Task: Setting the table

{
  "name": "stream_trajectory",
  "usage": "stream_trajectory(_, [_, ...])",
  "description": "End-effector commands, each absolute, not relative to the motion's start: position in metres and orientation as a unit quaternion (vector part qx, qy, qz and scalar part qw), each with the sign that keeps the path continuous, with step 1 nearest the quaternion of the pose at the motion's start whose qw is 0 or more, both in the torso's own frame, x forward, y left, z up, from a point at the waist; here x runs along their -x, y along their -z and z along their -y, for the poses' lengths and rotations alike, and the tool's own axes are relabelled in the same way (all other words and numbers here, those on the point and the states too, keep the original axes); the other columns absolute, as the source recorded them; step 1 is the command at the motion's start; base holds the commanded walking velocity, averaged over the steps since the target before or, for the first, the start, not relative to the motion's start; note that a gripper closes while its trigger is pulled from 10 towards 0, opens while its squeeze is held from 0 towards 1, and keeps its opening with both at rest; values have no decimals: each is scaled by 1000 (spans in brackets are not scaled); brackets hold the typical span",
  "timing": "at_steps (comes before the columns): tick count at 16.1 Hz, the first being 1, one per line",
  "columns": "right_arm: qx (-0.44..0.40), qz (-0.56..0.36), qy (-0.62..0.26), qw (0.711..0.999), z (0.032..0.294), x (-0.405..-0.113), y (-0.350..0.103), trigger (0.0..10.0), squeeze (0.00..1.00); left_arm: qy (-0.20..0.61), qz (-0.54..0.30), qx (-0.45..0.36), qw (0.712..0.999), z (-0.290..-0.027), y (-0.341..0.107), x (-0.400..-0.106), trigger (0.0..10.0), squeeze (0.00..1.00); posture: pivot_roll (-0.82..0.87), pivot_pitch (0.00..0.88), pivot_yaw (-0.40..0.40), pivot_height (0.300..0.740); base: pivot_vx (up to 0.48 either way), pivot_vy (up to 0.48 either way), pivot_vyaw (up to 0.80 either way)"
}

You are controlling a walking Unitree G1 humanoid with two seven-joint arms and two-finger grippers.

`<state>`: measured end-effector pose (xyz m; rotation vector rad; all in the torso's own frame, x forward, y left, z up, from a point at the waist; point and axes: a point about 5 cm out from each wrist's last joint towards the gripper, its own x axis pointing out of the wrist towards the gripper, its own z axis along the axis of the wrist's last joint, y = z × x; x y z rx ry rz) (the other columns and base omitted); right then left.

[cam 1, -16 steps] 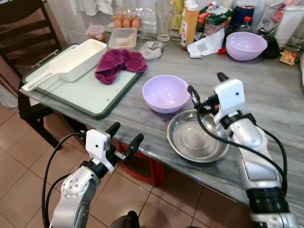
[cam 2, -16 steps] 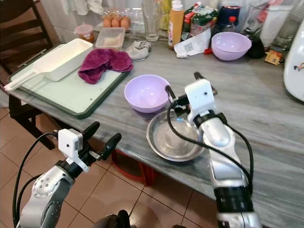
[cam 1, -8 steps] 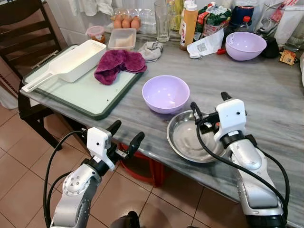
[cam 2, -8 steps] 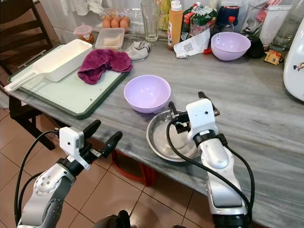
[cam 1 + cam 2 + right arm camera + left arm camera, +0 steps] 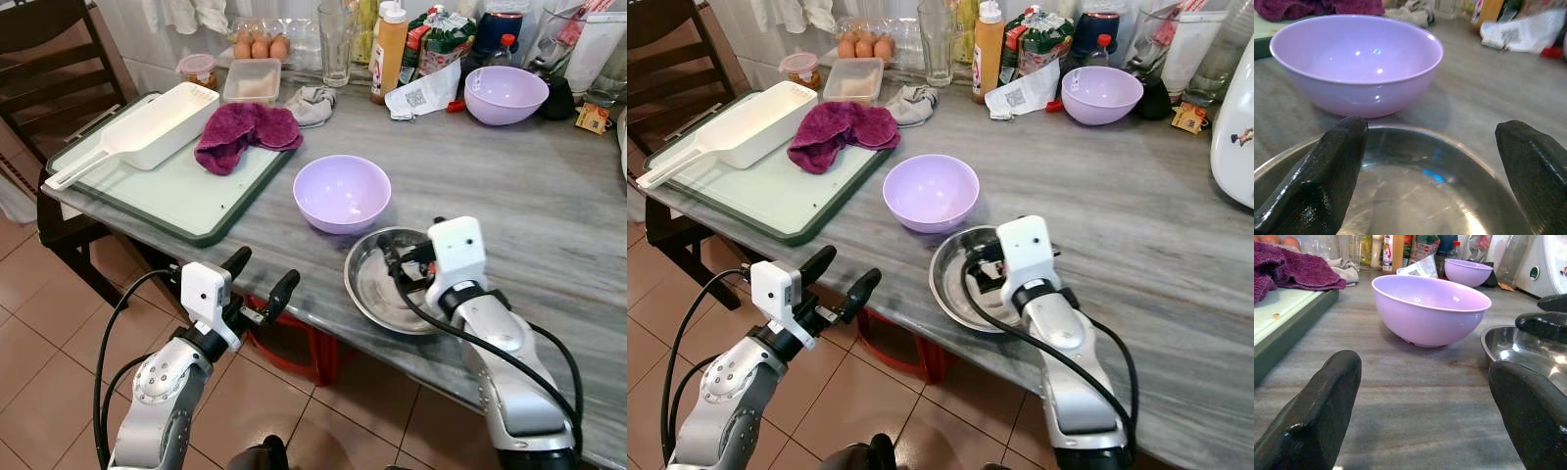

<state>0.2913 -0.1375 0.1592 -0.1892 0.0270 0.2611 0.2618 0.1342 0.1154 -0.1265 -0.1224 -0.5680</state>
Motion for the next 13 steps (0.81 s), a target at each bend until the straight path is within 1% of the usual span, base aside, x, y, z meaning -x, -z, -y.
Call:
stream_trajectory(1, [82,-25,-142,986,132,-292,-160,10000,1000,274,59,58,958,-135,-114,-262,10000,0,-145,141,49,740,0,0,0])
stream_trajectory(8, [80,-95,-156,980,125,-294,-144,10000,1000,270,60,60,959,-136,-114,-261,10000,0,-141,146,46,740,0,0,0])
stream_trajectory(13, [74,-102,-161,979,119,-299,-141,10000,1000,270,60,58,959,-136,-115,-261,10000,0,-135,146,50,740,0,0,0])
